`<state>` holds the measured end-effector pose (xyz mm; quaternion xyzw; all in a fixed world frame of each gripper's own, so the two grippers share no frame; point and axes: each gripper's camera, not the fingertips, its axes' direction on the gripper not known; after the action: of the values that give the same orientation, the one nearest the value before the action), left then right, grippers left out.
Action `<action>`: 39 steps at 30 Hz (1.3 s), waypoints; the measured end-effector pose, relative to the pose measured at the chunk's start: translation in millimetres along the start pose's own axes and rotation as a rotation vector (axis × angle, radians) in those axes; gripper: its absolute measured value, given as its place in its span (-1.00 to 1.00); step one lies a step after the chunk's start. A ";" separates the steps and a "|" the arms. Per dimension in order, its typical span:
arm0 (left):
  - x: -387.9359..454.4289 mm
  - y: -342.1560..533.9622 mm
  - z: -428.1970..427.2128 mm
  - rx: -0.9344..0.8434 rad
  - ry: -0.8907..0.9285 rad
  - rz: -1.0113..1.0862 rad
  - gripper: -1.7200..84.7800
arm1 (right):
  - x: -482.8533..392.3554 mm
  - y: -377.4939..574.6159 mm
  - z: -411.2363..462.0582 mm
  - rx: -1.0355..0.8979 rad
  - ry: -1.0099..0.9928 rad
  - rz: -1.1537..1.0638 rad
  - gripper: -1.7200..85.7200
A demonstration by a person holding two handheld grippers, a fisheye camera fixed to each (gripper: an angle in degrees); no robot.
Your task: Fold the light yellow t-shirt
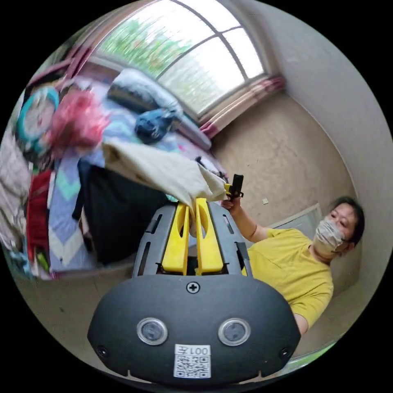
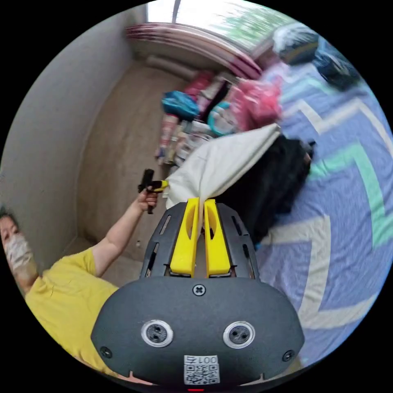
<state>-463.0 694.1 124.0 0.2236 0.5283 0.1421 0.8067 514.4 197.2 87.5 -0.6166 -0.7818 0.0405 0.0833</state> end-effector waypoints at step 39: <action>-41.0 256.0 578.1 -0.348 -0.131 0.735 -0.99 | -141.0 612.5 -223.0 0.245 0.886 0.109 -0.95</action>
<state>51.8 773.4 484.9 0.2662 0.3291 0.4933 0.7599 1172.8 196.3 193.6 -0.6003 -0.6268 -0.1304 0.4794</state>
